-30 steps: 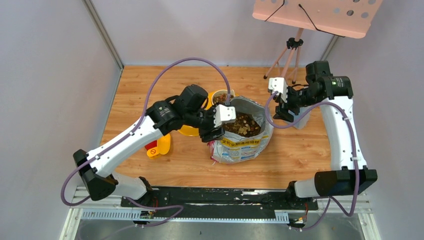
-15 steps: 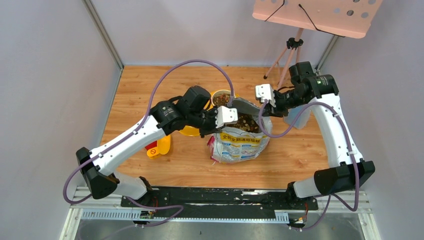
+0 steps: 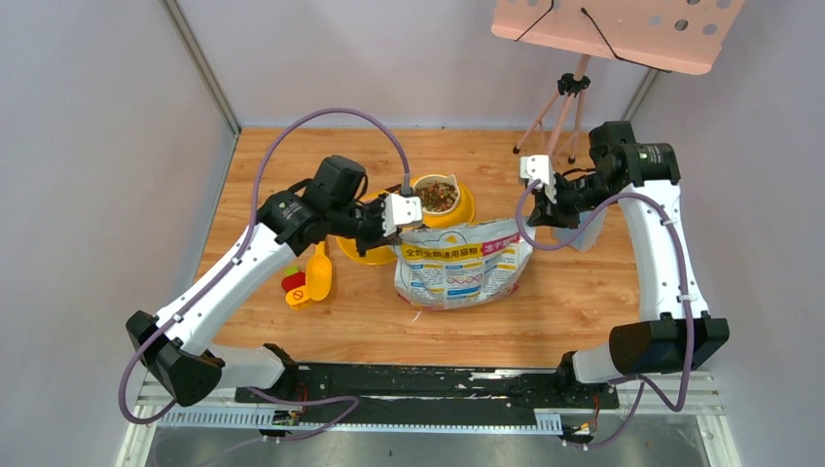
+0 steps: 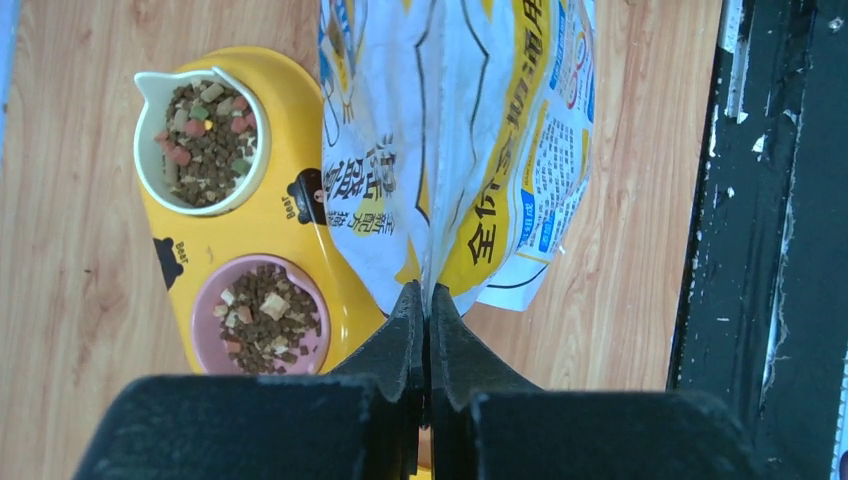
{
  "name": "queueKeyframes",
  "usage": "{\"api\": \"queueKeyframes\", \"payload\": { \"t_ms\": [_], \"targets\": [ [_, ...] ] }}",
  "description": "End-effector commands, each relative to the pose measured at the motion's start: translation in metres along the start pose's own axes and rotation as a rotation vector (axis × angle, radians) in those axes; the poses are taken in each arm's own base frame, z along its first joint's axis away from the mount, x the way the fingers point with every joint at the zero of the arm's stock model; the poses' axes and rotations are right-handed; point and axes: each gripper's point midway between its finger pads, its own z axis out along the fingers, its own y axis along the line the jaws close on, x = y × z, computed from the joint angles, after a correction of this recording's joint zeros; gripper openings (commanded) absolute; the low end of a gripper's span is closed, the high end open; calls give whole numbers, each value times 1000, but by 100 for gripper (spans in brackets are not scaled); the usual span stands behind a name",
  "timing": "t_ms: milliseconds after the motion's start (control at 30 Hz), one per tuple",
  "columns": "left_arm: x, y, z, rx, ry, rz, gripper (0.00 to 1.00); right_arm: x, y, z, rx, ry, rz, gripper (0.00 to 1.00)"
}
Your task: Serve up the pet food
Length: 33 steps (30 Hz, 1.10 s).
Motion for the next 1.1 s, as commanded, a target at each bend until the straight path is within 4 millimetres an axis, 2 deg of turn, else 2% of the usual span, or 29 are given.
{"api": "queueKeyframes", "payload": {
  "t_ms": [0, 100, 200, 267, 300, 333, 367, 400, 433, 500, 533, 667, 767, 867, 1000, 1033, 1067],
  "targets": [
    [37, -8, -53, -58, 95, -88, 0, 18, -9, -42, 188, 92, 0, 0],
    [30, -13, -50, -30, 52, -104, 0, 23, 1, -32, 160, 71, 58, 0],
    [27, -14, -49, -23, 35, -109, 0, 22, 1, -28, 165, 44, 100, 0],
    [24, -15, -47, -8, 17, -102, 0, 14, -1, -25, 170, -2, 120, 0],
    [19, -15, -46, -4, -5, -92, 3, 8, 0, -23, 164, -36, 134, 0],
    [18, -16, -45, 2, -17, -88, 11, 1, 2, -21, 155, -68, 144, 0],
    [10, -14, -45, 1, -55, -69, 30, -5, 4, -18, 148, -89, 154, 5],
    [8, -14, -43, 3, -72, -61, 38, -10, 8, -14, 134, -100, 160, 12],
    [-3, -11, -43, -6, -122, -33, 49, -13, 12, -11, 121, -103, 163, 18],
    [-12, -5, -38, -17, -173, -7, 59, -25, 28, 3, 58, -88, 103, 28],
    [-19, -2, -36, -24, -199, 8, 60, -28, 34, 10, 37, -71, 70, 31],
    [-33, 0, -22, 42, -214, 5, 64, -37, 34, 27, 33, -42, 8, 44],
    [-42, 1, -16, 63, -216, 27, 66, -43, 33, 30, 19, -35, 11, 47],
    [-41, -2, -11, 69, -195, 78, 67, -46, 32, 29, 21, -35, 6, 50],
    [-39, -6, -2, 78, -163, 100, 66, -48, 33, 32, 20, -34, -21, 49],
    [-39, -5, -1, 77, -160, 102, 64, -48, 33, 33, 21, -34, -26, 46],
    [-38, -6, 1, 82, -153, 101, 58, -48, 32, 33, 24, -30, -27, 37]
  ]
}}
